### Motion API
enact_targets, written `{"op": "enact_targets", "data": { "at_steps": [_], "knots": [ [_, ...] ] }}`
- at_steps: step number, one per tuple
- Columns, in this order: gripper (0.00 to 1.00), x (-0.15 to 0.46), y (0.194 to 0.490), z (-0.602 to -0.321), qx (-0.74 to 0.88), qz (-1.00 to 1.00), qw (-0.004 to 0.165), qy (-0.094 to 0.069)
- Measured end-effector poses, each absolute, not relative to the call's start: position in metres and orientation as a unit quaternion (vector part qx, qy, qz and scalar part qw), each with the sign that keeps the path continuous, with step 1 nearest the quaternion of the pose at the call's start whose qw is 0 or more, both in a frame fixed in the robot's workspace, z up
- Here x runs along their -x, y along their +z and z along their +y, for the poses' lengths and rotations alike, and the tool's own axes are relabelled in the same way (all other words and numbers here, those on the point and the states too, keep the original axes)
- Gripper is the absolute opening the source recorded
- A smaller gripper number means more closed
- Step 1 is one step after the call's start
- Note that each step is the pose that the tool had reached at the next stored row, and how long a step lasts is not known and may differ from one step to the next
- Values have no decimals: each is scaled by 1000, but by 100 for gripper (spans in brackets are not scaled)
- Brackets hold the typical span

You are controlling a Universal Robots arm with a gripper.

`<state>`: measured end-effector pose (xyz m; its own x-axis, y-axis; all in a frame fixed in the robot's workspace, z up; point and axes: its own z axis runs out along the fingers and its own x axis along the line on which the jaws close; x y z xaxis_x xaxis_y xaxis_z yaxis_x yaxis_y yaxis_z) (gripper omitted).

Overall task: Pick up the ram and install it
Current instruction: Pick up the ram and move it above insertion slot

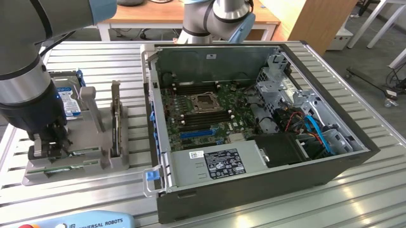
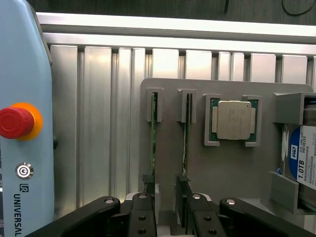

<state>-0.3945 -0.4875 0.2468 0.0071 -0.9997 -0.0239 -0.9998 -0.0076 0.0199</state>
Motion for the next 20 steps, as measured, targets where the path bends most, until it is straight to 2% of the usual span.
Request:
{"op": "enact_targets", "data": {
  "at_steps": [20],
  "knots": [
    [31,395,241,-494,710,704,1,16]
  ]
}}
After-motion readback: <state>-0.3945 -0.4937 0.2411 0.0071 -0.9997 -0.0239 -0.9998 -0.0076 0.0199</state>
